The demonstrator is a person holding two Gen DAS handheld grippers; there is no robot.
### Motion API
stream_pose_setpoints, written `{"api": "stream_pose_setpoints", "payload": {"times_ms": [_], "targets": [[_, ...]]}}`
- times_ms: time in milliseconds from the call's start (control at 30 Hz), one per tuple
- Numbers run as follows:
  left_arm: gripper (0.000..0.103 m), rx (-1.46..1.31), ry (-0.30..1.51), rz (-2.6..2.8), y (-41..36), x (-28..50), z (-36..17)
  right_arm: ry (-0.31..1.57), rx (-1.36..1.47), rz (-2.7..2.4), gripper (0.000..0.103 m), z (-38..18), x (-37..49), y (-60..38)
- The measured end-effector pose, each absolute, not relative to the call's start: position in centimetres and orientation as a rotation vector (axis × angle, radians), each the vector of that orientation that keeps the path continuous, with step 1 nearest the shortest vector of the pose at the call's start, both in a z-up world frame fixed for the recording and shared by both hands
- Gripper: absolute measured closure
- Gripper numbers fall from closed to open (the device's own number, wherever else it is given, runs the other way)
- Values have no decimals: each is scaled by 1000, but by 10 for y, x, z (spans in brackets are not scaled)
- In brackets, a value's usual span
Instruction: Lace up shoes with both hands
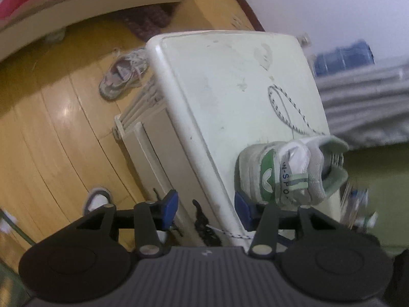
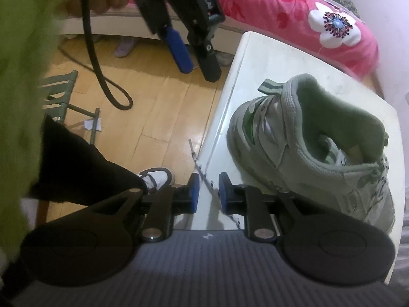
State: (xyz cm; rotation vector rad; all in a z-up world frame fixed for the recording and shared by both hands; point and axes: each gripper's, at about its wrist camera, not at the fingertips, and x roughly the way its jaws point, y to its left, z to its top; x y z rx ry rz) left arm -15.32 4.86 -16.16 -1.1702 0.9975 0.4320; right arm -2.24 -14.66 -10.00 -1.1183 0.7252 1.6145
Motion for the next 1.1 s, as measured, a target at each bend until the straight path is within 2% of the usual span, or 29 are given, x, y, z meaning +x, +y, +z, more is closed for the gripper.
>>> {"api": "stream_pose_setpoints", "payload": {"times_ms": [200, 400, 667, 900, 1100], "targets": [[51, -1315, 873, 537, 36, -181, -166, 733, -1134, 1641, 79, -92, -17, -145], [48, -1323, 867, 638, 30, -200, -164, 743, -1139, 1655, 76, -88, -17, -144], [46, -1483, 859, 776, 31, -213, -177, 818, -1094, 1648, 75, -92, -15, -147], [42, -1653, 788, 686, 11, -211, -190, 858, -1042, 1601, 75, -91, -6, -152], [43, -1940, 715, 642, -8, -217, -217, 943, -980, 1532, 75, -94, 8, -157]]}}
